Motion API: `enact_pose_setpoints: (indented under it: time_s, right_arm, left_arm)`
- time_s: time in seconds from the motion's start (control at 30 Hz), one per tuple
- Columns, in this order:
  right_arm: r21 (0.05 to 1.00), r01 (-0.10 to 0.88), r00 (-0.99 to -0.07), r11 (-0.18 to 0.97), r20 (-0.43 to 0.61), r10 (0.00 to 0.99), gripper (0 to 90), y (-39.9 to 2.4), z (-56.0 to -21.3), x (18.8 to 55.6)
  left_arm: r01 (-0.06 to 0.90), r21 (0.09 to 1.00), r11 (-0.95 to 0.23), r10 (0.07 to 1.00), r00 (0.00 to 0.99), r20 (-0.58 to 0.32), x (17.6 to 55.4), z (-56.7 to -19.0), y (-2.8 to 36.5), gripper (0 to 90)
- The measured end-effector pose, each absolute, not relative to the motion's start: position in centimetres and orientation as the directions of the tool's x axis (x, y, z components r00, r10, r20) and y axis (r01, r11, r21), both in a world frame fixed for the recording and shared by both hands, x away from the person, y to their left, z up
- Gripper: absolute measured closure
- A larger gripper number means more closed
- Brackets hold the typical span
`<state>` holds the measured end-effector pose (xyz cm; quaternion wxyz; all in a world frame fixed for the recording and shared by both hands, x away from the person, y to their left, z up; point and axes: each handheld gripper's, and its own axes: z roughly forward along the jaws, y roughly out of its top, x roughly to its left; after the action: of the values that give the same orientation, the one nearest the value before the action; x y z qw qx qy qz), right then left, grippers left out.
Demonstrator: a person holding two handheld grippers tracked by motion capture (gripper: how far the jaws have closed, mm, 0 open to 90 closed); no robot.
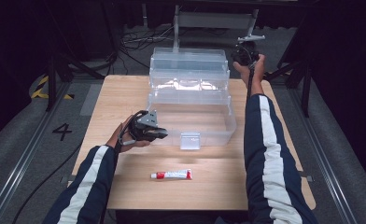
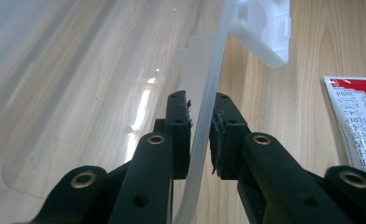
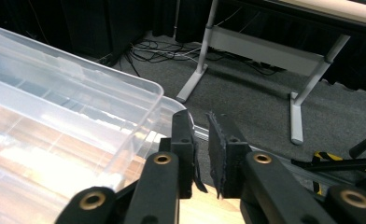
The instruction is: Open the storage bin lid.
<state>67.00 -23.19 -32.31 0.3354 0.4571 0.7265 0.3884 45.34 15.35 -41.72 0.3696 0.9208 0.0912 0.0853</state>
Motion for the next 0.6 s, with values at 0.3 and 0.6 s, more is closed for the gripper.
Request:
enact_pose_setpoints:
  time_s: [0.3,0.6]
  right_arm:
    - [0.884,0.378,-0.376,0.277,-0.127,0.918,75.2,-24.1,-31.5,64.1]
    - [0.892,0.336,-0.421,0.304,-0.147,0.895,73.6,-25.9,-31.0,59.2]
  left_arm:
    - [0.114,0.700,-0.705,0.233,0.969,0.078,45.3,-41.7,15.5,79.5]
    - [0.113,0.694,-0.711,0.231,0.970,0.079,45.1,-41.7,15.8,79.6]
